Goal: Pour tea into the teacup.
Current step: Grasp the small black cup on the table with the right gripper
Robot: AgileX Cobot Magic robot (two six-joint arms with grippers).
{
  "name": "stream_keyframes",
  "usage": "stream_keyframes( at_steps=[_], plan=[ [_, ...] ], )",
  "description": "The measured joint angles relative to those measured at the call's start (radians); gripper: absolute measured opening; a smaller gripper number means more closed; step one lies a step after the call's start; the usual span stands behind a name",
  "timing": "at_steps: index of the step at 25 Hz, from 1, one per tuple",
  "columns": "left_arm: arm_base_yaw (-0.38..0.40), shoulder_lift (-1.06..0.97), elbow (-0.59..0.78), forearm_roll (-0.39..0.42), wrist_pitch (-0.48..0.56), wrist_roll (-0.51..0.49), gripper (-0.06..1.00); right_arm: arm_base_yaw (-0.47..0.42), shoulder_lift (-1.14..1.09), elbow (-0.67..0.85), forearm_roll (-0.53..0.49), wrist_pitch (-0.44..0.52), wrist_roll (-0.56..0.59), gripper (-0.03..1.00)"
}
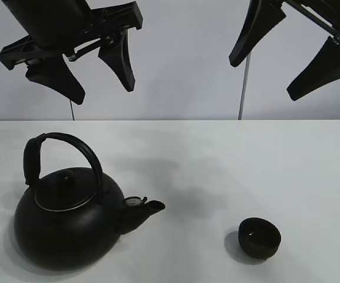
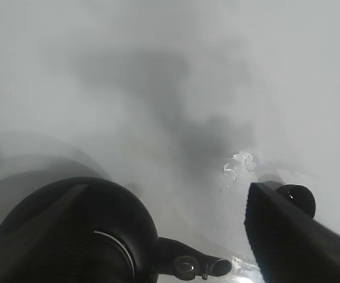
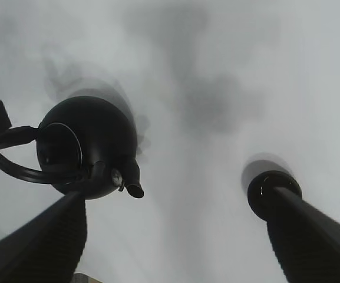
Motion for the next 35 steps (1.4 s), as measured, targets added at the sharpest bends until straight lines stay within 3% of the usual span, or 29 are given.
stream_keyframes(
  at_steps=[9,15,21,30,35],
  plan=[
    [0.0,0.0,0.0,0.0,0.0,0.0,0.52,0.0,0.0,0.0,-0.002,0.012,-0.05,0.58],
    [0.0,0.0,0.0,0.0,0.0,0.0,0.52,0.0,0.0,0.0,-0.01,0.118,-0.207,0.57],
    [0.0,0.0,0.0,0.0,0.0,0.0,0.52,0.009,0.026,0.0,-0.084,0.187,-0.222,0.57],
    [0.0,0.0,0.0,0.0,-0.003,0.0,0.52,0.236,0.081,0.0,-0.32,0.156,-0.144,0.57],
    [0.0,0.0,0.0,0.0,-0.004,0.0,0.52,0.291,0.132,0.0,-0.398,0.155,-0.12,0.57]
  ],
)
